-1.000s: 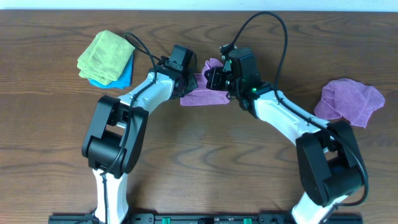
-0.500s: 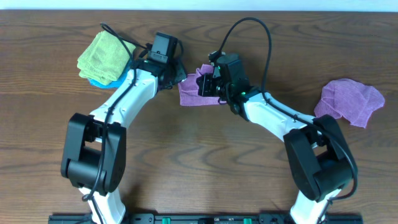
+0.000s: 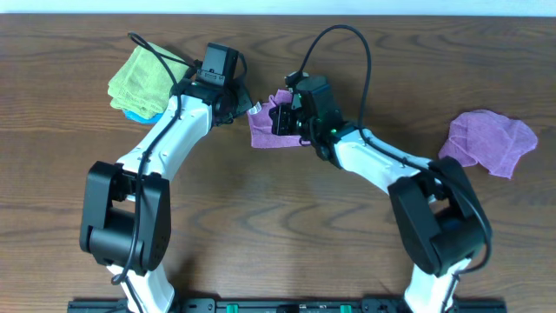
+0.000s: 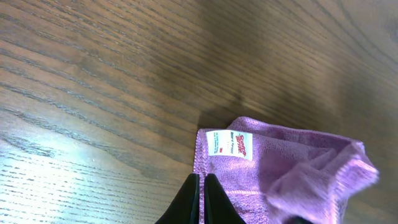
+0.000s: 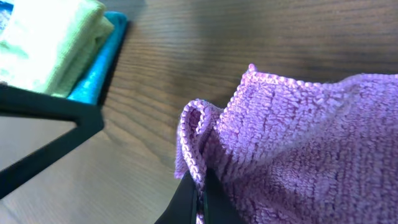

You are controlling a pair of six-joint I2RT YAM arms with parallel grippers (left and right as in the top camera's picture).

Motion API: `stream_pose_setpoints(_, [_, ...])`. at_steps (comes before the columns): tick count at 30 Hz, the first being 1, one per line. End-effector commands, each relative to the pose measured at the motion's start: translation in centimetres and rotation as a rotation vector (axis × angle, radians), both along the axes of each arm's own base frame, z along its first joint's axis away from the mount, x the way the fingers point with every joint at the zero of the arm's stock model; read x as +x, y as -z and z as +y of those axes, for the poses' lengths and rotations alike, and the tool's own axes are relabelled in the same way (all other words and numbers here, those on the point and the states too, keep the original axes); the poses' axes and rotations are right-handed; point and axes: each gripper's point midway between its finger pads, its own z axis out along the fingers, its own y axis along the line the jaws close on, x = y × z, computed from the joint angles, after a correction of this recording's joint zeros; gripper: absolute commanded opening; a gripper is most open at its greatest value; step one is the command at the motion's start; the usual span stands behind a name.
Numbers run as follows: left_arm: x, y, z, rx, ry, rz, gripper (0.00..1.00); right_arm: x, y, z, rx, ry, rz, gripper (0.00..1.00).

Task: Fold the cloth
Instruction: 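Fold the right end of the strip toward the left gripper with the right gripper, then release the cloth with the right gripper and retract the right arm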

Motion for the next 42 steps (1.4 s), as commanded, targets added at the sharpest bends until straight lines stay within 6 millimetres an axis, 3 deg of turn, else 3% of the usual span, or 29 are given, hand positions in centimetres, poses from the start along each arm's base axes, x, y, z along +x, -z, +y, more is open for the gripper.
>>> stream_pose_setpoints(1, [0.3,-1.5,0.4,0.015,0.002,-0.037,0.06,0.5,0.1,1.1,-0.01,-0.02,-0.021,0.01])
stream_pose_setpoints(4, [0.3,-1.6,0.5,0.015,0.001,-0.039,0.06,0.7,-0.4,1.8,-0.003,-0.03,-0.029,0.02])
stream_pose_setpoints(6, [0.3,-1.7,0.6,0.015,-0.001,-0.04,0.06,0.7,-0.6,2.1,-0.001,-0.035,-0.032,0.08])
stream_pose_setpoints(8, [0.3,-1.8,0.9,0.016,-0.007,-0.037,0.06,0.5,-0.7,2.5,0.008,-0.049,-0.032,0.29])
stream_pose_setpoints(11, [0.2,-2.0,1.7,0.018,-0.022,-0.03,0.06,0.1,-1.3,3.4,0.036,-0.086,-0.03,0.45])
stream_pose_setpoints(19, [0.2,-2.5,3.7,0.019,-0.065,-0.025,0.06,0.0,-3.4,4.9,0.089,-0.141,-0.048,0.52])
stream_pose_setpoints(22, [0.1,-2.7,4.1,0.02,-0.073,-0.022,0.18,0.6,-4.4,4.5,0.095,-0.128,-0.063,0.55])
stream_pose_setpoints(28, [-1.2,-2.6,4.8,0.029,-0.081,0.03,0.45,1.8,-6.4,1.2,0.076,-0.081,-0.078,0.58])
stream_pose_setpoints(30, [-1.9,-2.4,4.6,0.021,-0.072,0.06,0.55,2.1,-7.3,-0.3,0.058,-0.069,-0.087,0.64])
stream_pose_setpoints(32, [-2.7,-2.2,3.9,-0.021,-0.049,0.096,0.69,2.1,-8.4,-2.1,0.034,-0.059,-0.097,0.79])
stream_pose_setpoints(33, [-3.3,-2.1,3.2,-0.056,-0.03,0.121,0.76,2.0,-9.2,-3.2,0.016,-0.052,-0.101,0.99])
stream_pose_setpoints(42, [-4.9,-1.8,2.1,-0.116,-0.003,0.196,0.98,-1.6,-12.6,-10.9,-0.154,-0.066,-0.086,0.99])
